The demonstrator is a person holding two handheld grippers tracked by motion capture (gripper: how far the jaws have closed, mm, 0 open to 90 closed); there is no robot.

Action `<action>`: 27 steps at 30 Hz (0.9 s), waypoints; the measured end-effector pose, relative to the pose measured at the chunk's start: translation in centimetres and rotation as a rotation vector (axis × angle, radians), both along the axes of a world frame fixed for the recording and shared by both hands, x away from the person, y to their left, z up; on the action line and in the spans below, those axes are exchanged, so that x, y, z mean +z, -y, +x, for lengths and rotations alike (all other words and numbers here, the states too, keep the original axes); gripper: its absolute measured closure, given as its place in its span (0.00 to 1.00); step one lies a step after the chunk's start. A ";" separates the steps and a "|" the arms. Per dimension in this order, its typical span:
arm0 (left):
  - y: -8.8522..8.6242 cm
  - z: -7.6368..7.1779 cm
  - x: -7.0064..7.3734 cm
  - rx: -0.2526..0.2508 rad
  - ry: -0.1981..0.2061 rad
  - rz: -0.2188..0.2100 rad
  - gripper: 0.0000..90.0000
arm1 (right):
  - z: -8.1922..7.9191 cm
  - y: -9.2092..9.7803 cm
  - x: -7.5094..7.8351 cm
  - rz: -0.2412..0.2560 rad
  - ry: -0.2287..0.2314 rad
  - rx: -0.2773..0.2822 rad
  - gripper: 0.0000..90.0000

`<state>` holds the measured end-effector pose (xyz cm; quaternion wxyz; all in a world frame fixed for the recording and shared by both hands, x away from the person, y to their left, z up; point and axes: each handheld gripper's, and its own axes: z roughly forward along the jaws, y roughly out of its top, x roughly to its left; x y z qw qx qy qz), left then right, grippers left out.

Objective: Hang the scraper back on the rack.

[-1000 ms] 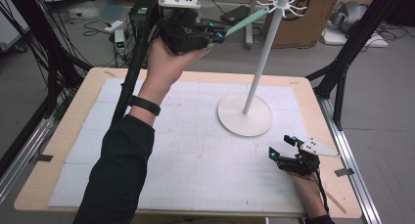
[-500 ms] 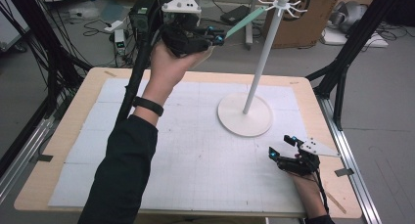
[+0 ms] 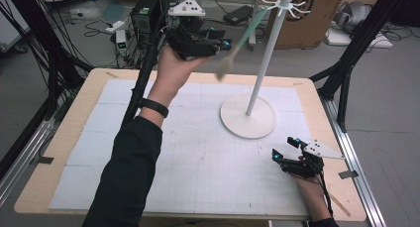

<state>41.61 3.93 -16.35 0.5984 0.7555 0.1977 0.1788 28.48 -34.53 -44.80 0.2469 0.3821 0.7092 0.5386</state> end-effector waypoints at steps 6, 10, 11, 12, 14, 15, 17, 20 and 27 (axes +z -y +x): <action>-3.8 -1.9 -3.1 0.031 0.044 -0.004 0.38 | 0.0 0.0 0.0 -0.001 -0.003 0.001 0.21; -7.9 -4.0 -6.2 0.043 0.046 -0.011 0.32 | 0.0 0.0 0.0 -0.001 -0.004 0.000 0.21; -8.9 -4.5 -7.1 0.043 0.043 -0.014 0.30 | 0.0 0.0 0.0 0.000 -0.006 0.001 0.21; -10.0 -5.2 -8.1 0.048 0.043 -0.012 0.29 | 0.0 0.0 0.0 0.003 -0.008 0.000 0.21; -12.1 -6.4 -10.1 0.050 0.044 -0.015 0.26 | 0.0 0.0 0.0 0.004 -0.009 -0.001 0.21; -12.9 -6.9 -10.9 0.051 0.041 -0.017 0.26 | 0.0 0.1 0.0 0.002 -0.006 -0.001 0.21; -14.8 -8.2 -13.5 0.070 0.046 0.009 0.23 | 0.0 0.1 0.0 0.006 -0.008 -0.003 0.21; -16.9 -9.8 -17.2 0.090 0.030 0.058 0.22 | 0.0 0.2 0.0 0.015 -0.014 -0.005 0.21; -21.1 -12.6 -23.6 0.126 -0.004 0.041 0.20 | 0.1 0.2 0.0 0.016 -0.015 -0.007 0.21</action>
